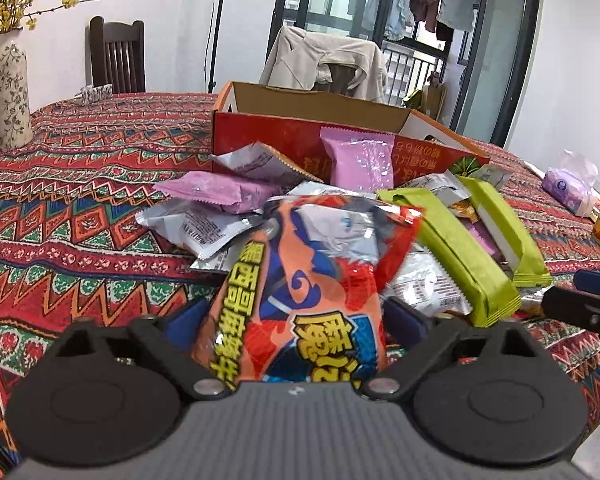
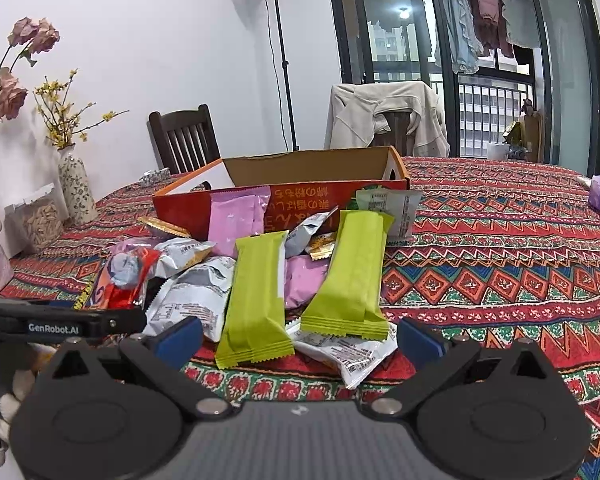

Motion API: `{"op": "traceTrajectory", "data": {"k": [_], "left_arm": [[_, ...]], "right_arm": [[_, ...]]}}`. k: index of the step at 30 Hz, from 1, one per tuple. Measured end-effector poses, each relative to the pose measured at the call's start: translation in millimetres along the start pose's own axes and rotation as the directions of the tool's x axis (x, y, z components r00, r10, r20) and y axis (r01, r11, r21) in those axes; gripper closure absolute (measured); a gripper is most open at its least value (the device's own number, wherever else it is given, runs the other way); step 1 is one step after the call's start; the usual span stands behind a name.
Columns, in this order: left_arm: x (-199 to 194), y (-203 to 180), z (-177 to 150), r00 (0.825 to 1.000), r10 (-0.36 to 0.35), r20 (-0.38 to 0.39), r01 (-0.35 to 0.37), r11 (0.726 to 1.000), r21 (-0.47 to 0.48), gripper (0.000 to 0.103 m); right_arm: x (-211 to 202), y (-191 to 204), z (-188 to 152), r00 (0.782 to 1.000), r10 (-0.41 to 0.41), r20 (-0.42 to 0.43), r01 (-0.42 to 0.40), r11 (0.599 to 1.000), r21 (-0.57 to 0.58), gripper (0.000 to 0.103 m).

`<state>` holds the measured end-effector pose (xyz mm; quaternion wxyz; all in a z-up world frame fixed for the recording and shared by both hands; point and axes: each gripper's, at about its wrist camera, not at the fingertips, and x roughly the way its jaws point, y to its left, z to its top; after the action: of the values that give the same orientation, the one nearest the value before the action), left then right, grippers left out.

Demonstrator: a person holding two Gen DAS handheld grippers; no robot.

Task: Organize snacks
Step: 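Grasp the orange-and-blue snack bag with the left gripper while the right gripper grasps a lime-green bar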

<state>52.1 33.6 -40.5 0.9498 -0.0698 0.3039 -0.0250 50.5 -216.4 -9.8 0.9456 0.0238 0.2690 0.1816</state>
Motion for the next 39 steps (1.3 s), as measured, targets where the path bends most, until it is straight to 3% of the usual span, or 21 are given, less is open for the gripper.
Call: {"op": "traceTrajectory", "data": {"k": [8, 21, 27, 31, 39], "left_arm": [[-15.0, -5.3, -3.2, 0.999, -0.009, 0.043, 0.009, 1.0, 0.006, 0.041], [-34.2, -1.3, 6.7, 0.993, -0.016, 0.115, 0.019, 1.0, -0.022, 0.044], [-36.6, -1.2, 15.2, 0.991, -0.002, 0.136, 0.007, 0.999, -0.036, 0.044], [-38.1, -1.6, 21.1, 0.989, 0.0, 0.151, 0.006, 0.999, -0.045, 0.044], [-35.4, -2.2, 29.2, 0.988, 0.004, 0.156, 0.004, 0.999, -0.05, 0.044]], "right_arm": [[1.3, -2.3, -1.9, 1.0, -0.003, -0.004, 0.003, 1.0, 0.003, 0.0], [0.1, 2.2, 1.9, 0.999, -0.027, 0.035, 0.029, 0.999, -0.033, 0.001], [10.1, -4.9, 19.2, 0.994, -0.087, 0.06, 0.091, 0.994, -0.066, 0.017], [28.2, -15.1, 37.2, 0.992, -0.12, 0.029, 0.121, 0.991, -0.052, 0.037], [65.4, -29.9, 54.7, 0.994, -0.093, -0.053, 0.094, 0.995, 0.018, 0.047]]}}
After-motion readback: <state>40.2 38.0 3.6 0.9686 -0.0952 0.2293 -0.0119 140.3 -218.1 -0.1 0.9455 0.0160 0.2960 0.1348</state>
